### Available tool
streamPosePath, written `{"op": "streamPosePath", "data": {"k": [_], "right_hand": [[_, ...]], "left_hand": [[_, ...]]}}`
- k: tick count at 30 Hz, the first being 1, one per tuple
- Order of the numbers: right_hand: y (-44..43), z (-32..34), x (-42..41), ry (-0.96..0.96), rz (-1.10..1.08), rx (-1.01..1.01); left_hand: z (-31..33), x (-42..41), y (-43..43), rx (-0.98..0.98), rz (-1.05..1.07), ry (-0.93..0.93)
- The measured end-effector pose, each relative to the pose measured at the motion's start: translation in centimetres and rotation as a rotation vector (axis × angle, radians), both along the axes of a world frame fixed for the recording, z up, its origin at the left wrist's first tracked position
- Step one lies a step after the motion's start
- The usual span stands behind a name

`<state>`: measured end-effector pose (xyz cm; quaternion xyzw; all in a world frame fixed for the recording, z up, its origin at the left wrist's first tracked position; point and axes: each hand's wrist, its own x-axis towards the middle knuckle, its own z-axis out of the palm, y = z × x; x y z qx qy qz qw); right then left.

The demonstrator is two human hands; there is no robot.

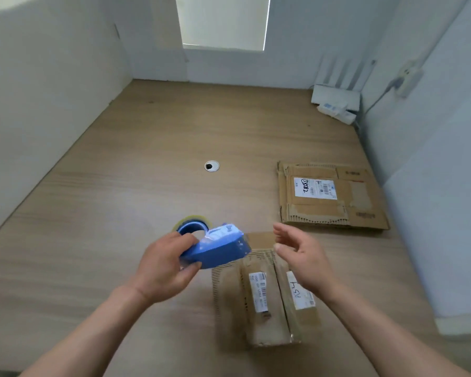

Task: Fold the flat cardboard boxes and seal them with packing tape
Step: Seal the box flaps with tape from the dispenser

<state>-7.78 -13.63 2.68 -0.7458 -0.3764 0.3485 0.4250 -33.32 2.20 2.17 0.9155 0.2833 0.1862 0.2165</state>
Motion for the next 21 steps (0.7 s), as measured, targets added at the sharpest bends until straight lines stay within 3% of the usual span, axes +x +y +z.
{"op": "streamPosePath", "data": {"k": [6,15,21], "right_hand": [[0.4,2.5,1.4,0.281,0.159,0.071],[-2.1,2.4,3.9,0.465,0.31,0.189],[-2.6,1.9,4.4,0.383,0.228,0.122]], "left_hand": [[4.2,3.0,-1.2,0.094,-0.198,-0.015],[5.5,5.5,-3.0,-0.025,-0.186,0.0],[5.2,6.2,-3.6,-0.162,-0.148,-0.009]]}}
